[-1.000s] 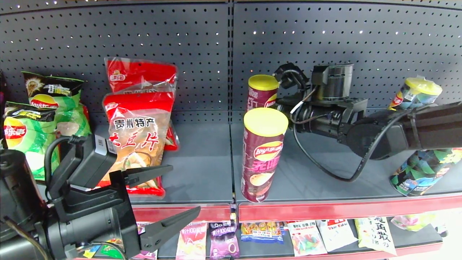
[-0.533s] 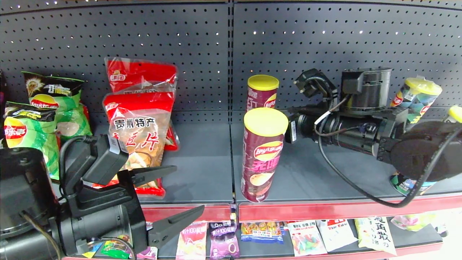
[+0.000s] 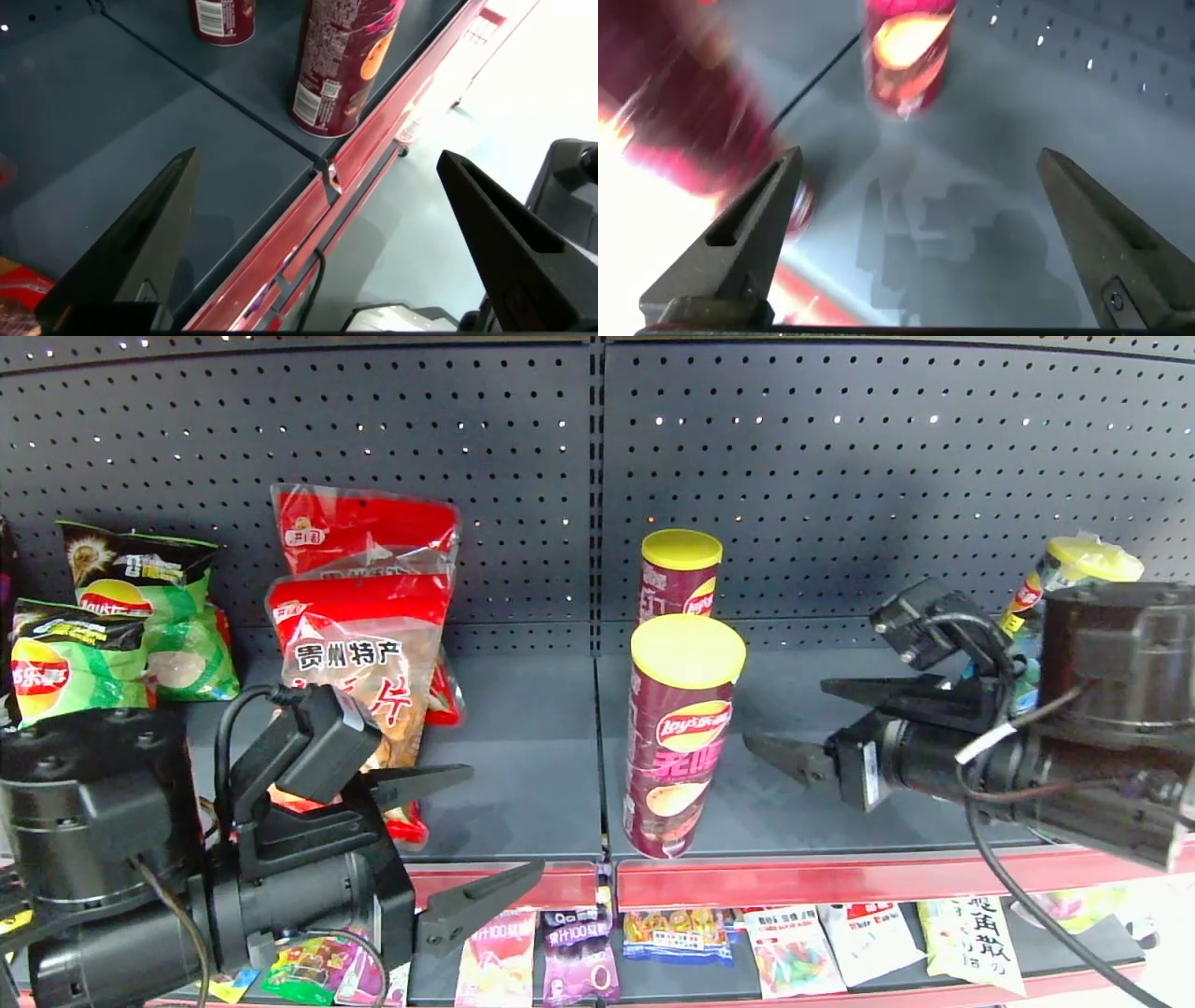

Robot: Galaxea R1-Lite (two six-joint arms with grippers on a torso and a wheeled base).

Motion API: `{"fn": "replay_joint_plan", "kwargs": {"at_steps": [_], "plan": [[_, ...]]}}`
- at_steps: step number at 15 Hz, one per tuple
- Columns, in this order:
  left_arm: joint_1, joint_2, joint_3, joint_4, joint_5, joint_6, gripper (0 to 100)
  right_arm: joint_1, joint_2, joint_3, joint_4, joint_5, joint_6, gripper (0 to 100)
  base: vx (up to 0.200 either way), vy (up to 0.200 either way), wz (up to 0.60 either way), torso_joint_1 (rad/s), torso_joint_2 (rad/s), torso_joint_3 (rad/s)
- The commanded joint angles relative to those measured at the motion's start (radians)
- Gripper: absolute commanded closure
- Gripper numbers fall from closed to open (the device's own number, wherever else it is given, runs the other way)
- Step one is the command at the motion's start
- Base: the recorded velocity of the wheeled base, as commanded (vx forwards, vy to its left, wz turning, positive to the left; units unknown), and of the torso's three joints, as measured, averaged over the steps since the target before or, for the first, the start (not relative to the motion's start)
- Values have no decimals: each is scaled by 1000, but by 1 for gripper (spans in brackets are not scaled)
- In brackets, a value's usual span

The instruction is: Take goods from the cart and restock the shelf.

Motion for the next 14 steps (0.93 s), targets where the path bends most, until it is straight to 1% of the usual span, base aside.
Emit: {"fn": "replay_joint_plan", "kwargs": {"at_steps": [1,3,4,5,6,7,9,10,11,12,13,14], "plan": [[0,39,-3,0,-1,14,0,39,-189,143,0,-1,-3,0,0,0,0,0,0,0],[0,84,-28,-2,5,51,0,92,-379,315,3,5,-6,0,0,0,0,0,0,0],[-2,85,-31,-2,12,55,0,95,-403,337,5,5,-7,0,0,0,0,0,0,0],[-25,99,-52,7,86,66,0,97,-555,416,52,-1,-15,0,0,0,0,0,0,0],[-28,114,-69,7,88,65,0,91,-643,421,120,-4,-17,0,0,0,0,0,0,0],[-28,130,-85,6,88,65,0,78,-736,410,215,-21,-17,0,0,0,0,0,0,0],[-29,148,-95,3,88,65,0,49,-841,390,333,-65,-17,0,0,0,0,0,0,0],[-49,164,-112,4,80,65,0,-21,-971,367,467,-131,-12,0,0,0,0,0,0,0],[-54,177,-123,4,77,65,0,-86,-1037,360,534,-148,-6,0,0,0,0,0,0,0],[-55,188,-124,4,75,65,0,-133,-1075,358,572,-148,-4,0,0,0,0,0,0,0],[-63,213,-140,3,75,69,0,-236,-1166,366,642,-145,-1,0,0,0,0,0,0,0],[-71,220,-147,3,75,69,0,-267,-1209,369,671,-145,0,0,0,0,0,0,0,0]]}}
